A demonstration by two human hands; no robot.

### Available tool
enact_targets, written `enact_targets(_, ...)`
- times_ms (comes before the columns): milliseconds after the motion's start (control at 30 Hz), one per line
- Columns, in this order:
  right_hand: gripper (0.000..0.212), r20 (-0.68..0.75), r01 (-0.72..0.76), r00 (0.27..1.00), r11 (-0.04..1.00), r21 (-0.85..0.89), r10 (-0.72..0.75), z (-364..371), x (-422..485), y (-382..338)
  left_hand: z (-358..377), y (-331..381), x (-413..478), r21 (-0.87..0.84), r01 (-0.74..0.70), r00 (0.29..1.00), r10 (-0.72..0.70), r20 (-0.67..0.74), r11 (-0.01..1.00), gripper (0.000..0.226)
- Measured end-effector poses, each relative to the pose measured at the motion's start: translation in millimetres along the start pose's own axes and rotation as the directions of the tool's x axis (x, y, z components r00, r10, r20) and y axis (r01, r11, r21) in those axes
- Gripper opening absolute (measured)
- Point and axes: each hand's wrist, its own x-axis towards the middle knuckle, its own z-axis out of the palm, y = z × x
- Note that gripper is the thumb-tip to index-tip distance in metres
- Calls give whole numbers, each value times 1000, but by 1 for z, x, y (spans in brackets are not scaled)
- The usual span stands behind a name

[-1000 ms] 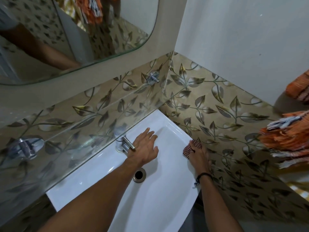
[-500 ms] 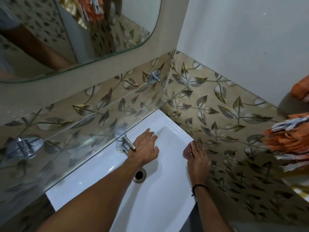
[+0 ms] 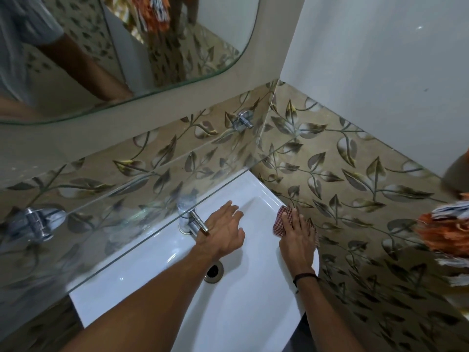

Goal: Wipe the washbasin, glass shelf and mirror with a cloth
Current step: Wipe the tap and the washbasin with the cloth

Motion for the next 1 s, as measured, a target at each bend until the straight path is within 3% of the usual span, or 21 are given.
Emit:
enact_targets(133,74,35,-31,999,1000,6,31,-8,14,-8,0,0,1,8,-2,1000,2,27,1000,53)
enact_targets(300,68,146,44,988,997,61,-52,-16,49,-28,-2,1,2,15,13,997,-15,79,1000,53)
enact_targets(567,72,145,-24,989,999,-25,27,-18,36,-20,1,-1,1,4,37,997,-37,72,999,53)
enact_targets(833,66,240,97,966,995,2,-95,-20,89,-59,-1,-1,2,22,28,995,-29,91,999,53)
enact_targets(1000,62,166,38,985,999,-13,-35,-27,64,-48,1,-3,1,8,40,998,-40,45,999,52)
